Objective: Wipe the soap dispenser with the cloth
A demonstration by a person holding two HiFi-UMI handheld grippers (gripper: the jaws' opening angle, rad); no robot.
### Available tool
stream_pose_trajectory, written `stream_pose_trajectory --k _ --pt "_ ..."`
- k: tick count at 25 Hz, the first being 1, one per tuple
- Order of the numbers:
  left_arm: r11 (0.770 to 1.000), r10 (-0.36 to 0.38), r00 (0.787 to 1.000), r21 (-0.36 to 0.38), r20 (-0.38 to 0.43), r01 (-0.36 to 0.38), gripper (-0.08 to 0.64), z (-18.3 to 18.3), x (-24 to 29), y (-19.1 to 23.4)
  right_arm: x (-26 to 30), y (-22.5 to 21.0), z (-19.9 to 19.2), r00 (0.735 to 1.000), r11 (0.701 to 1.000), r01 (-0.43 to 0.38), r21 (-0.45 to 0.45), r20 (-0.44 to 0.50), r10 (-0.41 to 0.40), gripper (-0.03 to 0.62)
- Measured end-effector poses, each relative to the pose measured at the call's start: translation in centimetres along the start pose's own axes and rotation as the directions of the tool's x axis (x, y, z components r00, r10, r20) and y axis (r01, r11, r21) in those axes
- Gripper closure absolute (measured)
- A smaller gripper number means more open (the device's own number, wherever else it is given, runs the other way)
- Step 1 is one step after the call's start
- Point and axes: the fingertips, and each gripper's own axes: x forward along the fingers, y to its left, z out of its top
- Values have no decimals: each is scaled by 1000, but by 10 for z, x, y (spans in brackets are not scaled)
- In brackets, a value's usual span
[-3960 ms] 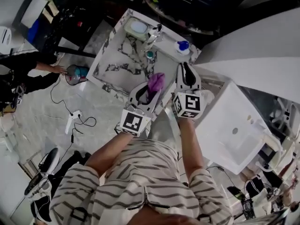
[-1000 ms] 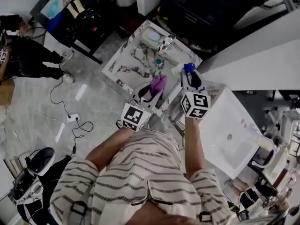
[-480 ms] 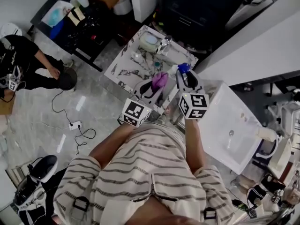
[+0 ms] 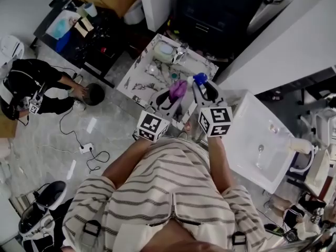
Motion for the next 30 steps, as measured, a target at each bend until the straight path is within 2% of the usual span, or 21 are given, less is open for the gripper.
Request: stream_pose_trajectory --k 19,23,30 --pt "997 -46 999 59 -12 46 440 -2 12 -17 -1 -5 1 1000 1000 -3 10 12 3 460" --pt "995 -94 996 39 -10 94 440 -3 15 -25 0 -5 3 1000 1000 -3 7 13 3 460" --pt "987 -146 989 71 -16 147 440 -6 20 -38 1 -2 3 1000 1000 -7 2 15 7 460"
